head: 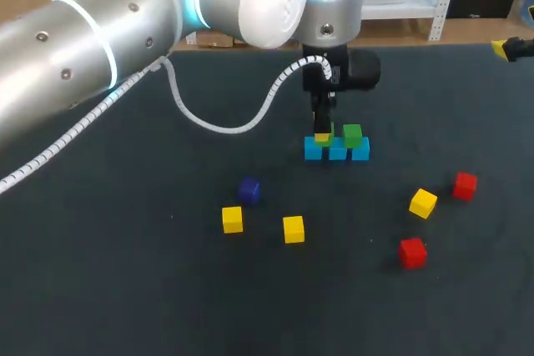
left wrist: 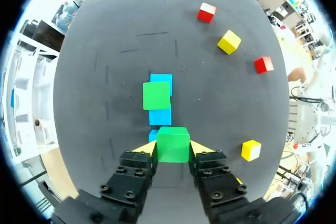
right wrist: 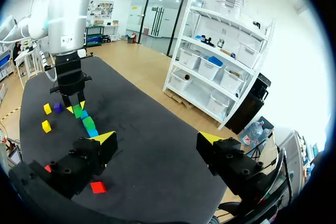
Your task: Place the blue cubes, place green cubes on the blue cubes, place the yellow cubes on the green cubes, then place the red cubes on the yellow cubes, and place purple cube on the red cubes.
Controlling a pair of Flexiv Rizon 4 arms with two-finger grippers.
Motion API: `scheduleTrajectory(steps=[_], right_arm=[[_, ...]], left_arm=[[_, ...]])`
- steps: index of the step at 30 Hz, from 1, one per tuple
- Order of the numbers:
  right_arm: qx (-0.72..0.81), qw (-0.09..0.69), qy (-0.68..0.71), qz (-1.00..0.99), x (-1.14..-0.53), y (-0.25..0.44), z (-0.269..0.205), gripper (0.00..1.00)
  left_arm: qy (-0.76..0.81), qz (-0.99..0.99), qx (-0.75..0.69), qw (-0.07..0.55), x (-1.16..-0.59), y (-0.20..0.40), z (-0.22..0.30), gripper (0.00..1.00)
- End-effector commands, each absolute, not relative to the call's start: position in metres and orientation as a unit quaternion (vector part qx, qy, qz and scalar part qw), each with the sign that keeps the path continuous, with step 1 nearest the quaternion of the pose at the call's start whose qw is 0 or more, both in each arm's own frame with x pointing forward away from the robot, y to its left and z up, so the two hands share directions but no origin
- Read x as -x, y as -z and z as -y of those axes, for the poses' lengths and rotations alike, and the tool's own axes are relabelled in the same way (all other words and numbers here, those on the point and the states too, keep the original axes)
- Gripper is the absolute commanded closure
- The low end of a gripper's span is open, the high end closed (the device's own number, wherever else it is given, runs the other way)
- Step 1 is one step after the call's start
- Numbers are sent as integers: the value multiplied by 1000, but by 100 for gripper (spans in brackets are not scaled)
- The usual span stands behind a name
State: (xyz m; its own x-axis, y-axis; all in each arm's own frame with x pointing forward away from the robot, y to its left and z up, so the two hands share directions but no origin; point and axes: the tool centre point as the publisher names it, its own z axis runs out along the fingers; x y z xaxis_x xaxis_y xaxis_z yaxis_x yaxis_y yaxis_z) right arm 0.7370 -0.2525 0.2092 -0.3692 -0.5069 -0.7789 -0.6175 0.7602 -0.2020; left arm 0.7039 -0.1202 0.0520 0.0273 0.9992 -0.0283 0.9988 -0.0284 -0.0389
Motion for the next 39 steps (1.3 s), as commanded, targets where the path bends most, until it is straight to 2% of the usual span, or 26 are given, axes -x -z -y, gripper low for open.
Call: scheduleTrajectory(steps=[1, 39], right_arm=[[343, 446, -67, -824, -740, -208, 254, 0], [343, 446, -67, -824, -740, -208, 254, 0]], left_arm=[[-14, 699, 715, -9, -701, -51, 119, 100], [-26, 703, 710, 6, -715, -36, 123, 100]])
